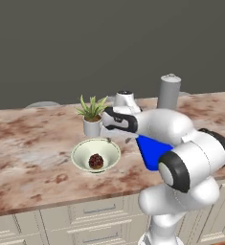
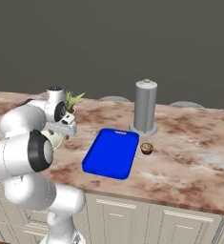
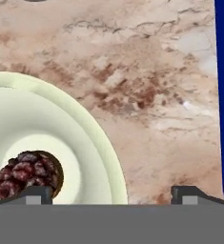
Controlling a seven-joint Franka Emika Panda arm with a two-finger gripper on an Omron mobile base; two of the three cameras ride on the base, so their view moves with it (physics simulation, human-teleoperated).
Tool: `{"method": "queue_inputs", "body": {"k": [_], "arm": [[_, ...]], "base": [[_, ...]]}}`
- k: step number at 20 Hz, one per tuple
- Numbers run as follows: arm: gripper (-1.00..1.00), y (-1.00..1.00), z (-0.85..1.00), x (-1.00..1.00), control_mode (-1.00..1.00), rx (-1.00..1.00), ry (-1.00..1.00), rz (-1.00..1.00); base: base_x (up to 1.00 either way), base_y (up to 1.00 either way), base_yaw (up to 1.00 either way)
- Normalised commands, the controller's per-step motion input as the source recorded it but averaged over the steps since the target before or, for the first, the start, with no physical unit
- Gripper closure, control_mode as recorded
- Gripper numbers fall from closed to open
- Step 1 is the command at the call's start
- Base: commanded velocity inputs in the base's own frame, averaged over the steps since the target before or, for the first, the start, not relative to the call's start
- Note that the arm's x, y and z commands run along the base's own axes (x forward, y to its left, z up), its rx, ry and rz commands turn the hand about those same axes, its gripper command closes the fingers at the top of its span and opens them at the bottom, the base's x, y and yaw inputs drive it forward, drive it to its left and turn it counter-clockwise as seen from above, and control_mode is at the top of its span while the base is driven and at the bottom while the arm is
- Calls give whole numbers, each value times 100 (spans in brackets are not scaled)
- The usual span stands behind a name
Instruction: Place the bowl with cake and the cupcake onto the tray.
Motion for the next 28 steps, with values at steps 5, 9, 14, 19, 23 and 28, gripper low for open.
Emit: {"method": "queue_inputs", "body": {"k": [5, 9, 14, 19, 23, 28], "arm": [[-100, 3, -42, 14, -100, 4, 2, 0], [-100, 8, -44, 4, -100, 2, 3, 0], [-100, 14, -35, 0, -100, 3, 2, 0], [100, 7, -16, 0, -100, 1, 1, 1], [100, 0, 5, -1, -100, 0, 0, 0], [100, -42, 30, 1, -100, -1, 2, -10]], "base": [[0, 0, 0], [0, 0, 0], [0, 0, 0], [0, 0, 0], [0, 0, 0], [0, 0, 0]]}}
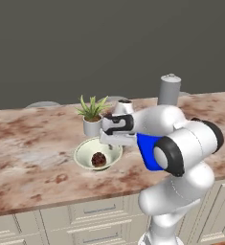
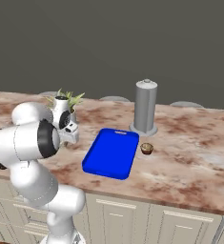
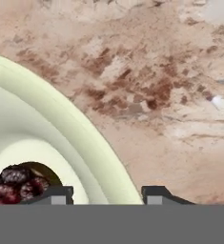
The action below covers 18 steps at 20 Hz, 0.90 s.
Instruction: Place the bowl with cake and the cupcake onto the tray.
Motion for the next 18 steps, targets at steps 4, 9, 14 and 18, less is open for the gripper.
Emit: {"method": "queue_inputs", "body": {"k": [4, 9, 14, 18], "arm": [[100, -71, 32, 14, -100, 3, 10, -21], [100, -70, 30, 1, -100, 14, 7, -20], [100, -62, 28, 8, -100, 21, -3, -19], [100, -60, 22, 20, -100, 24, -8, -16]], "base": [[0, 0, 0], [0, 0, 0], [0, 0, 0], [0, 0, 0]]}}
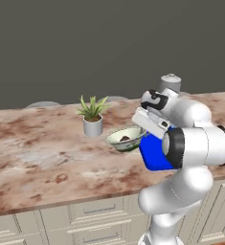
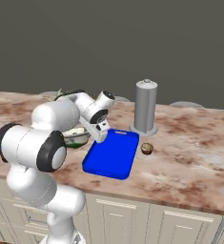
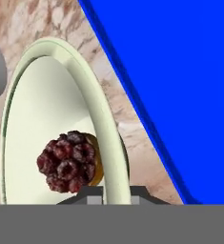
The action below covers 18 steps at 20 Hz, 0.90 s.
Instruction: Place the bowl with cake and the cupcake onto the tray.
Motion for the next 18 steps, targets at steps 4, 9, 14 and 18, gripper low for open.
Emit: {"method": "queue_inputs", "body": {"k": [4, 9, 14, 18], "arm": [[100, -61, 18, 31, -100, 21, -9, -14], [100, -46, 1, 36, -100, 1, -2, -1], [100, -87, -20, 29, -100, 6, 0, 0], [100, -96, -2, 19, -100, 16, -3, 2]], "base": [[0, 0, 0], [0, 0, 0], [0, 0, 0], [0, 0, 0]]}}
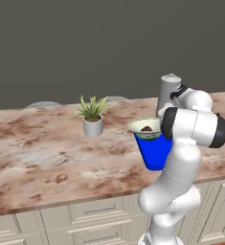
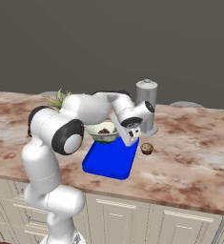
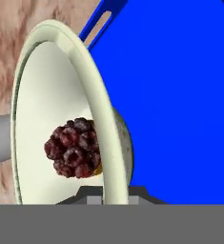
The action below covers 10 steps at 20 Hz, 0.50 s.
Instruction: Place the bowl with cake and the cupcake onto the tray.
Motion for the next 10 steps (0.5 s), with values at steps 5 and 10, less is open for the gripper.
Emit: {"method": "queue_inputs", "body": {"k": [5, 10], "arm": [[100, -68, 0, 27, -100, 14, -13, 8], [100, -18, -20, 12, -100, 1, 0, 6]], "base": [[0, 0, 0], [0, 0, 0]]}}
